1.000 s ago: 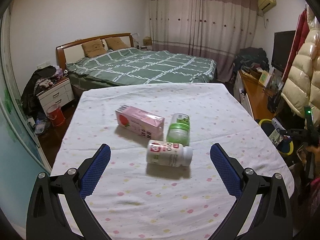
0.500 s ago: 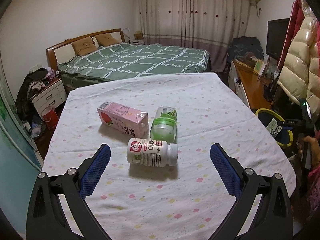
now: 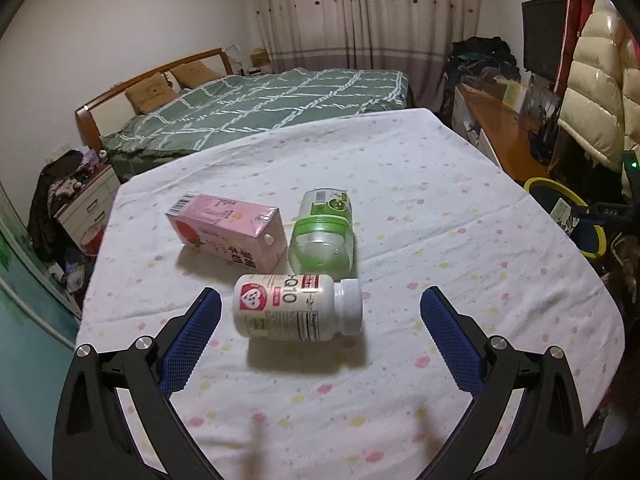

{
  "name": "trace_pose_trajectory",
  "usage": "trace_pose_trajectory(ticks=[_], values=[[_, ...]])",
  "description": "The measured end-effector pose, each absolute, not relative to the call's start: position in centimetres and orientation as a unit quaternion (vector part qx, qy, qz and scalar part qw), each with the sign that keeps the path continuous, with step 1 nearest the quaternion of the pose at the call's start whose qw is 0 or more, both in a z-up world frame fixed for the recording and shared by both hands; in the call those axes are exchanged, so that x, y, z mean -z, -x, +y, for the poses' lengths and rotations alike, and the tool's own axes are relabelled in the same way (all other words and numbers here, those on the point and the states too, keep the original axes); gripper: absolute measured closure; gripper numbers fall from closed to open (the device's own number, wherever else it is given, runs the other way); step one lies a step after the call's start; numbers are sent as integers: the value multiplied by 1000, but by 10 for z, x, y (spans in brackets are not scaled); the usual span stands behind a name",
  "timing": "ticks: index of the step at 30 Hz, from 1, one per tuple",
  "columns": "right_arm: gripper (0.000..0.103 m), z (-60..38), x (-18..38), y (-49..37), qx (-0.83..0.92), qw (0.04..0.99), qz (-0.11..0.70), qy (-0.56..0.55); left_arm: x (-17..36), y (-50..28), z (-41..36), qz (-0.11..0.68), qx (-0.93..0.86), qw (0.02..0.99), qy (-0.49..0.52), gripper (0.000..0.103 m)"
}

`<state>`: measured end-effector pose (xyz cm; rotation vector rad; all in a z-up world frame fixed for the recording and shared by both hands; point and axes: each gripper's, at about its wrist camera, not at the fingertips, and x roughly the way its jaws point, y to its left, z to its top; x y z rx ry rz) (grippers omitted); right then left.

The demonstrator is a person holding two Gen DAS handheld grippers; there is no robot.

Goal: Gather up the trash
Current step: 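Carry the toothpaste tube over the yellow bin and open the right gripper, then grasp the white supplement bottle with the left gripper and lift it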

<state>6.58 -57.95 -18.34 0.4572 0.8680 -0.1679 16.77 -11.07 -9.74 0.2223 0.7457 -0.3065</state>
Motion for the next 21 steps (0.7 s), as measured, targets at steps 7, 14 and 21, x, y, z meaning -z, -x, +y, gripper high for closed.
trace_pose_trajectory(ticks=[7,14,21], values=[[57,-576,186,-70,74,878,419,-219,107,-189,-107,368,137,912,-117,5],[57,-573,187,-72,66,877,421,-220,121,-208,-105,390,142,902,-118,5],[57,-568,189,-71,58,876,424,-221,134,-215,-100,415,150,891,-103,5]])
